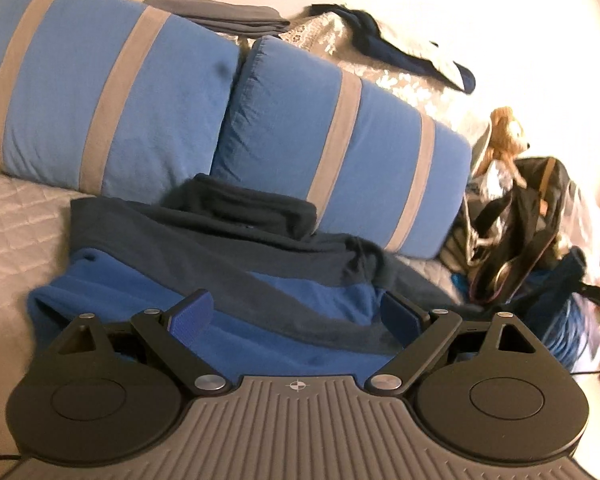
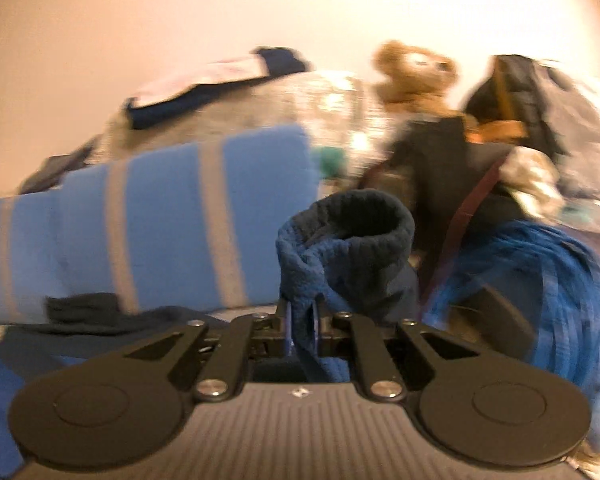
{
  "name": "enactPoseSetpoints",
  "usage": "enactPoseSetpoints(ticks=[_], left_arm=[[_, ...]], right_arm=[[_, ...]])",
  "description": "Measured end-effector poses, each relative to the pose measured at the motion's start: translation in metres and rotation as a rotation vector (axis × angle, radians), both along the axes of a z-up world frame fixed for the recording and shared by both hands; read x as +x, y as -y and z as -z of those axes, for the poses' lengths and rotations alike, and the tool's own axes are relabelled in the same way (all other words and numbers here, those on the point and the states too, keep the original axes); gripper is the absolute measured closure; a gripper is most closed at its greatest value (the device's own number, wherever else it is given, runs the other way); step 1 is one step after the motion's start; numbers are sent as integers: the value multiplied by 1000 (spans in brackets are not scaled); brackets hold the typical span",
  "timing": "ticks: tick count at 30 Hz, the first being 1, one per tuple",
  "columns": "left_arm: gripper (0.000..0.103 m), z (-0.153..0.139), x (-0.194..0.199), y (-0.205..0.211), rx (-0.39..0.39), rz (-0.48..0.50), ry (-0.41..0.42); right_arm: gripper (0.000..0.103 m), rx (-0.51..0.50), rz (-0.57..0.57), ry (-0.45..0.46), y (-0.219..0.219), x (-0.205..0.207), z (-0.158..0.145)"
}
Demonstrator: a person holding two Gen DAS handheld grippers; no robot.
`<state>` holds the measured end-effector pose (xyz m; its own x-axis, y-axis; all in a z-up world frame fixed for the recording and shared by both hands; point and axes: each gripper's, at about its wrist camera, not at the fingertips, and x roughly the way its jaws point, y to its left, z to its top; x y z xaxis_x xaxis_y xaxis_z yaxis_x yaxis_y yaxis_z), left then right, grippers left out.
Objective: Fold clothes
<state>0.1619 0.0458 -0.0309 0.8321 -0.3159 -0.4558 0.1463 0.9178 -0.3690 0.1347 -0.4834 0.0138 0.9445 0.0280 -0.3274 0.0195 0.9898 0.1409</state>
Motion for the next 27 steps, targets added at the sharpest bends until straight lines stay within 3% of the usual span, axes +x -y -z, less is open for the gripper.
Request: enactPoseSetpoints(ticks=[9,11,17,20,22,24,27], left_arm=[[11,51,2,-21,-224,-18,-41],[11,55,4,-27,-243,-59,-84],[11,53,4,-33,-268,-62,-63],[11,55,4,-35,-273,-75,-73],[11,56,5,-36,-277,-84,-79],[11,58,5,-38,-280,-93,-86],[11,60,6,-42,-302,-107,-101]], right_arm=[[94,-9,-242,-4,-138,51,-12],[94,-2,-293,-15,-170,60,-9],[94,5,-442,-67,-261,71,12],[94,-40,-510,-141,-302,72,31],[79,-100,-546,-236,-329,75,48],[53,-130,-584,-309,-343,76,60],[32,-172,-626,-326,-346,70,66]])
